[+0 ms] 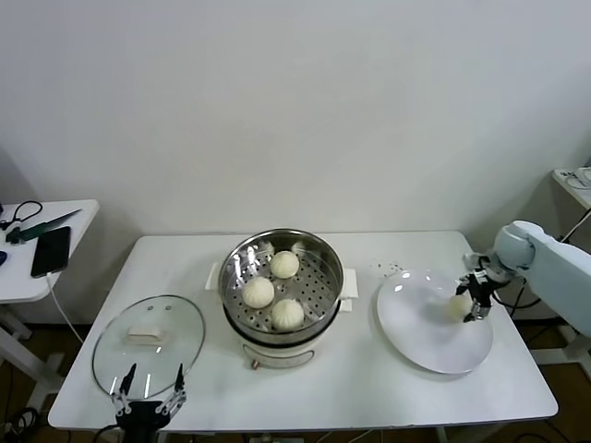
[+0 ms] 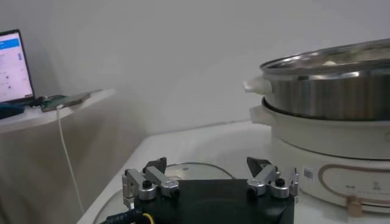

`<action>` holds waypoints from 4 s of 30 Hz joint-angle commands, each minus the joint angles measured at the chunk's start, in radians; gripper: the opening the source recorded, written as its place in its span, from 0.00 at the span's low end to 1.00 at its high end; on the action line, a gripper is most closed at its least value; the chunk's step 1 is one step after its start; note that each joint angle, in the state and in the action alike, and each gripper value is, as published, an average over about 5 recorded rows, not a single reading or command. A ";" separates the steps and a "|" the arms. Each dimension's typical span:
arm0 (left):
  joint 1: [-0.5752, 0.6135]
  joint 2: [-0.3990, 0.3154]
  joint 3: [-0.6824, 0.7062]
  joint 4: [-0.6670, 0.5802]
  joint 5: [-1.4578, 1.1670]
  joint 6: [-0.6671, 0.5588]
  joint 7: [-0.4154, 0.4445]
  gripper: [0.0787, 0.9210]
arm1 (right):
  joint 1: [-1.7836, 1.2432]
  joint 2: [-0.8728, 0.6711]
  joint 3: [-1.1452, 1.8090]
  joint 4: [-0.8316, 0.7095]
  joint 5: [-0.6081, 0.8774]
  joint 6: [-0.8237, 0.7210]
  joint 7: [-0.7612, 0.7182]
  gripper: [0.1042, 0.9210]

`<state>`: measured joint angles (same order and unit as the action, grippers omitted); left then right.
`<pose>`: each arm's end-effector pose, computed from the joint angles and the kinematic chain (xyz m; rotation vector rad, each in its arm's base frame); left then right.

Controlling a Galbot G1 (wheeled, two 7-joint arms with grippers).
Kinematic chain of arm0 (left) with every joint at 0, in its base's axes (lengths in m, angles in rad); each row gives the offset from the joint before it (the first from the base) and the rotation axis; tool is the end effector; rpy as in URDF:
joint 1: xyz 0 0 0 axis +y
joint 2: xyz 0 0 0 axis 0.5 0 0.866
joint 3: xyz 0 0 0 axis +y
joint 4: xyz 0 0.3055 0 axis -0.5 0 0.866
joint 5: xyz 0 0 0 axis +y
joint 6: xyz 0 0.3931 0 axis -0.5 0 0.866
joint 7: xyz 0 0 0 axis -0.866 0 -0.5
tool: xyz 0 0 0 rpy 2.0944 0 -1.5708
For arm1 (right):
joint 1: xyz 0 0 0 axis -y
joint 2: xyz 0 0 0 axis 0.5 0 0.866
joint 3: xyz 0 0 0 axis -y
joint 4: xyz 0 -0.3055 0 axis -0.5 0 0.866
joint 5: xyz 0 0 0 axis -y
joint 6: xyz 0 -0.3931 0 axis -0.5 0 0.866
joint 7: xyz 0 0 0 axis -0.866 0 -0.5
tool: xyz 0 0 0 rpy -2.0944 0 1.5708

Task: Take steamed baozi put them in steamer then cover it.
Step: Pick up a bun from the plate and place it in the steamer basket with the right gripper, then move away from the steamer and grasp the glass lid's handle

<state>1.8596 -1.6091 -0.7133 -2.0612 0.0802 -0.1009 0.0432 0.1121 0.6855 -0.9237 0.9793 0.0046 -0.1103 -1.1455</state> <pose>0.1451 0.0607 -0.3317 0.1604 -2.8926 -0.2431 0.5503 -0.2012 -0.1963 1.1709 -1.3633 1.2181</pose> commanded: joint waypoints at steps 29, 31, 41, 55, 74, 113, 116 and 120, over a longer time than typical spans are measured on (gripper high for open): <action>-0.028 0.024 0.088 0.000 -0.007 -0.016 0.032 0.88 | 0.735 0.590 -0.706 0.214 0.803 -0.228 0.140 0.72; -0.030 0.024 0.084 0.000 -0.009 -0.015 0.032 0.88 | 0.725 0.603 -0.712 0.219 0.803 -0.230 0.141 0.73; -0.031 0.032 0.066 0.004 -0.019 -0.015 0.034 0.88 | 0.670 0.631 -0.769 0.230 0.776 -0.235 0.155 0.73; -0.030 0.032 0.054 0.008 -0.024 -0.015 0.033 0.88 | 0.561 0.613 -0.753 0.222 0.722 -0.256 0.188 0.73; -0.030 0.033 0.050 0.004 -0.021 -0.012 0.031 0.88 | 0.590 0.572 -0.694 0.232 0.726 -0.249 0.141 0.88; -0.015 -0.003 0.021 -0.103 0.216 0.016 -0.014 0.88 | -0.688 -0.206 0.709 0.658 0.817 0.260 0.970 0.88; -0.025 -0.003 0.005 -0.112 0.314 0.042 -0.037 0.88 | -0.869 -0.180 0.899 0.681 0.790 0.240 0.973 0.88; -0.034 0.005 -0.016 -0.126 0.459 0.060 -0.042 0.88 | -1.055 -0.122 1.079 0.709 0.742 0.208 0.980 0.88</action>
<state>1.8360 -1.6080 -0.7029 -2.1568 0.2746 -0.0830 0.0298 -0.2954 0.5738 -0.4812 1.5954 0.8090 0.0846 -0.2919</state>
